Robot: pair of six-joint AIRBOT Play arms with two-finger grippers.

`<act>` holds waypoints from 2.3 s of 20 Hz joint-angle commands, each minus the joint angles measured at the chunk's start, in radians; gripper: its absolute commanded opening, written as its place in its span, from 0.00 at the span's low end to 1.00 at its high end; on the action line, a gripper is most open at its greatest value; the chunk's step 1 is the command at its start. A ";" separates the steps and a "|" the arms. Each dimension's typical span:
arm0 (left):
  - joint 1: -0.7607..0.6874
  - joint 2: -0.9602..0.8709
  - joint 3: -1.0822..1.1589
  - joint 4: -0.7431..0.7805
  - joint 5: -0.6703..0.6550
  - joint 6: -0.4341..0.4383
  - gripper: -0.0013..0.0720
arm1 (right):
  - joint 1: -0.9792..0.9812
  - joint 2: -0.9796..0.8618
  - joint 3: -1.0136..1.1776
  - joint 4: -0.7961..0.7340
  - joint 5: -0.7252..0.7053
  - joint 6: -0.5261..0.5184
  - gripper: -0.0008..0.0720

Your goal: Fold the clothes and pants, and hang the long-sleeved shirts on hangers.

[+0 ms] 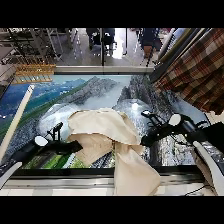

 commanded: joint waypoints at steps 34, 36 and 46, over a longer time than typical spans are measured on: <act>0.613 0.103 0.560 0.317 -0.504 0.029 0.03 | -0.479 -0.029 -0.081 0.126 -0.037 0.058 0.78; 0.613 0.103 0.560 0.317 -0.504 0.029 0.03 | -0.479 -0.084 -0.066 0.125 -0.039 0.055 0.77; 0.613 0.103 0.560 0.317 -0.504 0.029 0.03 | -0.474 -0.193 -0.063 0.269 -0.093 -0.073 0.27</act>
